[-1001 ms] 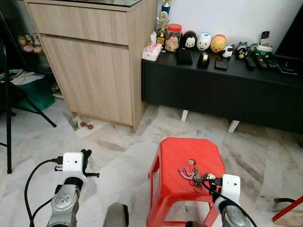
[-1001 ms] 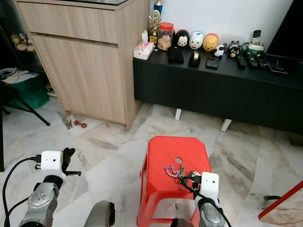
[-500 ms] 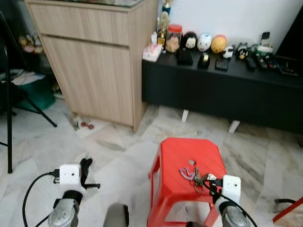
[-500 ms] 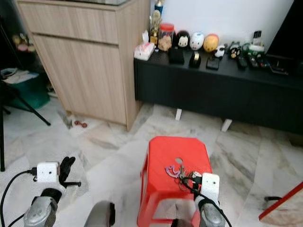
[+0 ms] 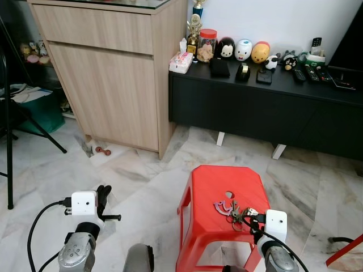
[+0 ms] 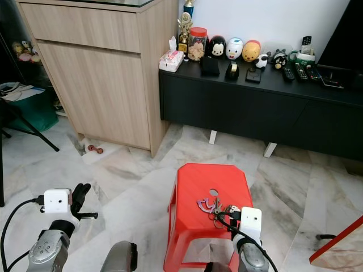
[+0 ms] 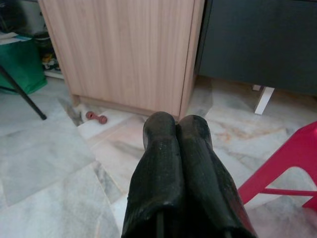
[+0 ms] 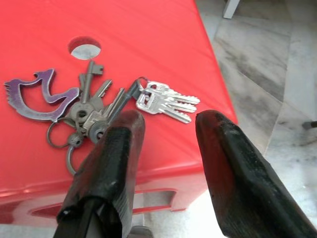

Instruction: Hang keys on a hook

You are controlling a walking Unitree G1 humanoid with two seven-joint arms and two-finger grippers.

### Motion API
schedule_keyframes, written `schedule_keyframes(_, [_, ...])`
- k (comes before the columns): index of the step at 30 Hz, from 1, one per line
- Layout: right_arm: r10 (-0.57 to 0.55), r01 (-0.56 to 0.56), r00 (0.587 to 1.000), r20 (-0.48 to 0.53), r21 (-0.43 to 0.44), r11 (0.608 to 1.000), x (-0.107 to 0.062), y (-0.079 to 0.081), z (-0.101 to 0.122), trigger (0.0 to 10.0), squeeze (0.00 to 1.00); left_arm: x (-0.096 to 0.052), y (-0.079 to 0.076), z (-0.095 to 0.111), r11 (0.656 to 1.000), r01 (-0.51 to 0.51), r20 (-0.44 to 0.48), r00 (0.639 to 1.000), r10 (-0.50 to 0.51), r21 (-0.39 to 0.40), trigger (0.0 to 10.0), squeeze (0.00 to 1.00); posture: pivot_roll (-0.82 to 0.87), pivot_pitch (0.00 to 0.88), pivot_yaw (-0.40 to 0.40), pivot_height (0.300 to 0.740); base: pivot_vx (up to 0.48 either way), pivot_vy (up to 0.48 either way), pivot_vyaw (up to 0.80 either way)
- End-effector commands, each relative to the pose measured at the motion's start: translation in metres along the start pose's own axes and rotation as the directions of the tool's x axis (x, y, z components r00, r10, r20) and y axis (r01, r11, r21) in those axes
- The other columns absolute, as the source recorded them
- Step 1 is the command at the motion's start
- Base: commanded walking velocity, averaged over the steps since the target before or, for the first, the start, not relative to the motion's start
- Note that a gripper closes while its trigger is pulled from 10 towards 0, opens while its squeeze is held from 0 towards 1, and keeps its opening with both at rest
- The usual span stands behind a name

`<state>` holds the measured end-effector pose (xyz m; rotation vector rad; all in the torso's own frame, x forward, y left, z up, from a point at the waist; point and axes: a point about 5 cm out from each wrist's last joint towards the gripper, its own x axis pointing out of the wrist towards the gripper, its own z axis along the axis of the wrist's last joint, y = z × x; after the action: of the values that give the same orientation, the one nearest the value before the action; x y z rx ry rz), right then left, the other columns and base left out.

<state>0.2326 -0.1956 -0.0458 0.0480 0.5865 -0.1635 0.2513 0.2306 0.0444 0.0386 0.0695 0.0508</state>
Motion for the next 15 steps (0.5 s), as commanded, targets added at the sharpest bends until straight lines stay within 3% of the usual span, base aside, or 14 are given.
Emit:
schedule_keyframes(1, [-0.004, 0.004, 1.000, -0.004, -0.010, 1.000, -0.0004, -0.0027, -0.0011, 10.0, 0.00, 0.0034, -0.0030, 0.0043, 1.000, 0.019, 0.007, 1.000, -0.019, 0.006, 10.0, 0.00, 0.19, 0.000, -0.069, 0.617, 0.319, 0.000, 0.00])
schedule_keyframes(10, [0.002, -0.002, 1.000, -0.010, -0.011, 1.000, -0.0006, -0.0036, -0.0022, 10.0, 0.00, 0.0029, -0.0045, 0.0043, 0.999, 0.032, -0.002, 0.999, -0.032, 0.017, 10.0, 0.00, 0.19, 0.000, -0.071, 0.617, 0.321, 0.000, 0.00])
schedule_keyframes(15, [0.015, -0.016, 1.000, -0.024, -0.020, 1.000, -0.0011, -0.0041, -0.0045, 10.0, 0.00, 0.0035, -0.0060, 0.0037, 0.999, 0.041, -0.011, 0.999, -0.041, 0.022, 10.0, 0.00, 0.19, 0.000, -0.074, 0.617, 0.000, 0.000, 0.00])
